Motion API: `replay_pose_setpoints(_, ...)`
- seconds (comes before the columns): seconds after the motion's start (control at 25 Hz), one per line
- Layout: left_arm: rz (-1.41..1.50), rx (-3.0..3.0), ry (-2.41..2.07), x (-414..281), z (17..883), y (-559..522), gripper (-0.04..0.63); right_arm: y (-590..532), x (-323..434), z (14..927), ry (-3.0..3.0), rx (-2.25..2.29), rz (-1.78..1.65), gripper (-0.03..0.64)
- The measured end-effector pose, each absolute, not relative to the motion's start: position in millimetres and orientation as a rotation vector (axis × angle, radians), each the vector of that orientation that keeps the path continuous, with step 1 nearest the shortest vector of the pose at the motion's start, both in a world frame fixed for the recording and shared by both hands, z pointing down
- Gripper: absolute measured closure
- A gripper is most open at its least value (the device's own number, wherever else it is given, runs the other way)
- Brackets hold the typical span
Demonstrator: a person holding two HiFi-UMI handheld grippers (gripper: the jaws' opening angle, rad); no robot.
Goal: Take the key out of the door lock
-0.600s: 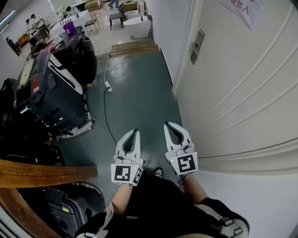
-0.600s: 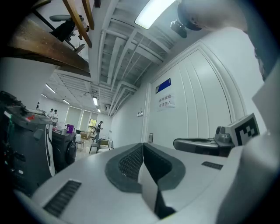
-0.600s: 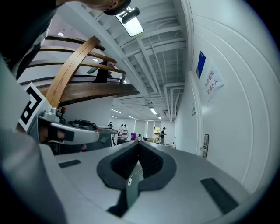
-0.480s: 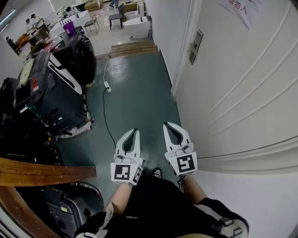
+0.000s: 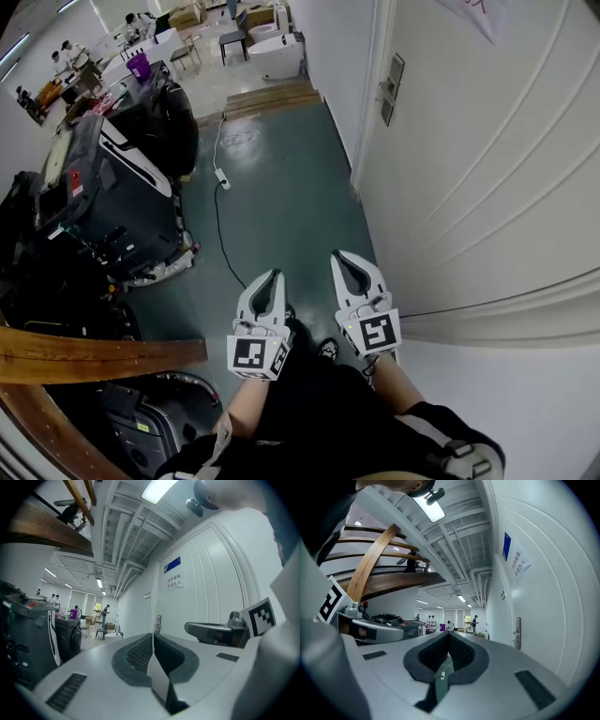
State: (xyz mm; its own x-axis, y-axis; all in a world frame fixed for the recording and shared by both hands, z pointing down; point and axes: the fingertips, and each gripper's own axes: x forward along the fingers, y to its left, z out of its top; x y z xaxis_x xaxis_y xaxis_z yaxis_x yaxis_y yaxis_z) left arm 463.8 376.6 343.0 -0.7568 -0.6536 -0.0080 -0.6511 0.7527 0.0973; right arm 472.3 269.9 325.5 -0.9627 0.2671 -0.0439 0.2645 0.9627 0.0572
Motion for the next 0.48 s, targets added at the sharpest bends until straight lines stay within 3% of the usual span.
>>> replay_pose_setpoints(0.2,-0.105,1.14,-2.857,446.2,356.9,359.3,0.559,248.0,465.3,331.9,3.093,0.337,0.084,0.609)
replay_pose_setpoints(0.36,-0.134,1.172,-2.805,431.3,364.2,353.1,0.406,238.4,457.6,334.7,3.12,0.284,0.091,0.609)
replay_pose_setpoints(0.48,-0.169,1.179,-2.775,411.7,369.3,352.9,0.385,236.3,439.3,337.1,3.133,0.269,0.1,0.609)
